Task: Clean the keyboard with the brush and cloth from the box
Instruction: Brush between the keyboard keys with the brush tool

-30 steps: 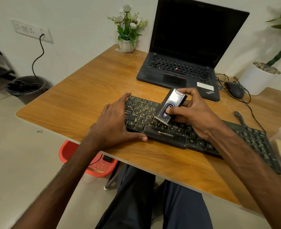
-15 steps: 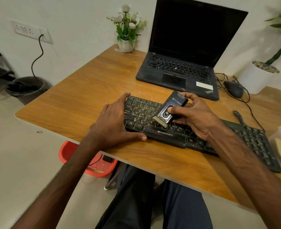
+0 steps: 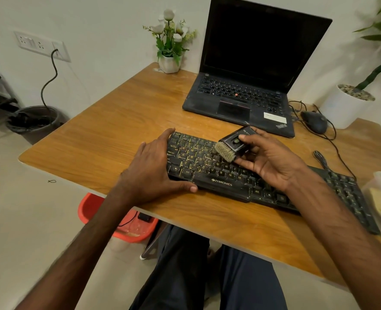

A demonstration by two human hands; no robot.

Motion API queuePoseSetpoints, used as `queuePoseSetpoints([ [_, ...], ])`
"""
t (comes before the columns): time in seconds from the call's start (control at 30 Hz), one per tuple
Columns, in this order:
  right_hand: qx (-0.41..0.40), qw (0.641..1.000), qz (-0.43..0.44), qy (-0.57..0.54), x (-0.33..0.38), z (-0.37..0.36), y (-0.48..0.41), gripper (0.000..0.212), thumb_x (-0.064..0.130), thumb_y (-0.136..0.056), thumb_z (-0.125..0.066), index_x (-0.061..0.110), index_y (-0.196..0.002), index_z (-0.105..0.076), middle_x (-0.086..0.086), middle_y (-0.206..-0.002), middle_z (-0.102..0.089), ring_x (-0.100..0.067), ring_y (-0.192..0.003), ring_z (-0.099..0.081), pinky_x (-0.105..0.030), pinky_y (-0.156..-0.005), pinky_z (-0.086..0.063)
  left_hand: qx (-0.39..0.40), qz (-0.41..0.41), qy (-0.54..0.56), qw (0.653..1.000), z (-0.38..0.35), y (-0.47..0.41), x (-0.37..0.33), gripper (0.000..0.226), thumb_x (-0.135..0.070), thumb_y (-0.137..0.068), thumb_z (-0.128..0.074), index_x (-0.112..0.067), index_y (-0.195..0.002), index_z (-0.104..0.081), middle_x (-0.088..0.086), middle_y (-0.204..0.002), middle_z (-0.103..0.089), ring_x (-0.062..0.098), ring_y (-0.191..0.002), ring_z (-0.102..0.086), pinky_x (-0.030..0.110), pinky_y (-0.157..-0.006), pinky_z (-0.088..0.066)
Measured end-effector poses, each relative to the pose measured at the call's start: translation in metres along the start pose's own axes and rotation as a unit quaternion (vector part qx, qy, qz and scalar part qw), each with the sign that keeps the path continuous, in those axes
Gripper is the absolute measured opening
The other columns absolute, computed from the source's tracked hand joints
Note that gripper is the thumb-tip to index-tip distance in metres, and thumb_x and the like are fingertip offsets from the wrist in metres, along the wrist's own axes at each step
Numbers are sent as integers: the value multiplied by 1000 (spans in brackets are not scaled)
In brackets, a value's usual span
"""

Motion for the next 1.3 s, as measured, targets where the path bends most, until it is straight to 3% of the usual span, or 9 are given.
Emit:
queuePoseSetpoints([
  [0.2,1,997,33,66,5,-3,2,67,-2,-74,-73,24,-132,-51,-16,-129,-55,-33,-106,-66,-37,-71,-60,1,-1,1,1000,-1,-1,1,146,-96,-47,-58,-21,-158,0,5,-160,-29,19,-145,-27,51,-122,-19],
  [0.43,43,968,122,213,14,-28,12,63,-8,-81,-69,28,-130,-51,-10,-119,-58,-25,-94,-72,-46,-78,-61,-4,-3,0,1000,-2,-2,3,145,-96,-47,-59,-22,-158,-1,5,-159,-31,19,-146,-28,51,-123,-17],
  [0.67,134,945,155,256,1,-59,12,64,-5,-77,-75,28,-128,-54,-10,-125,-55,-24,-99,-69,-26,-64,-57,-12,-14,-20,1000,-3,-3,4,145,-97,-50,-57,-18,-158,-1,6,-159,-31,20,-146,-30,53,-121,-20],
  [0.73,138,915,183,333,0,-64,9,64,3,-77,-78,33,-128,-54,-3,-127,-55,-21,-105,-66,-30,-72,-59,-9,-17,-36,999,-4,-3,4,145,-98,-52,-54,-15,-158,-1,8,-159,-29,21,-146,-29,53,-121,-20],
  [0.87,43,796,332,504,32,-62,7,66,12,-78,-79,32,-134,-51,11,-131,-53,-6,-112,-57,-30,-87,-58,-6,-15,-35,999,-5,-3,4,143,-95,-55,-57,-15,-158,2,8,-162,-24,20,-148,-24,51,-123,-12],
  [0.9,24,791,346,503,39,-59,7,66,12,-78,-79,31,-134,-50,13,-130,-53,-3,-112,-57,-29,-90,-57,-7,-16,-31,999,-5,-3,4,143,-95,-55,-58,-16,-158,3,7,-162,-24,20,-148,-23,51,-123,-12],
  [1.07,136,867,294,378,22,-63,12,64,5,-76,-81,23,-131,-54,4,-129,-54,-12,-112,-61,-36,-88,-57,-13,-21,-28,999,-4,-3,4,142,-95,-56,-59,-17,-158,2,6,-161,-26,19,-148,-25,53,-123,-13],
  [1.13,173,877,265,361,5,-66,14,63,3,-75,-81,21,-129,-54,1,-130,-53,-13,-111,-62,-35,-84,-58,-11,-20,-30,999,-4,-3,5,141,-96,-55,-57,-18,-157,2,6,-161,-26,18,-147,-26,53,-123,-14],
  [1.3,25,804,350,479,38,-42,8,63,12,-78,-80,27,-131,-51,17,-124,-53,-3,-112,-58,-32,-88,-58,-12,-18,-32,999,-3,-2,3,142,-96,-55,-56,-17,-158,2,7,-161,-25,20,-147,-25,52,-123,-13],
])
Point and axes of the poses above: each hand's wrist, its own y-axis away from the middle knuckle, its own z-axis out of the back of the hand, x = y × z, the point moved 7 cm from there along -y, towards the middle knuckle
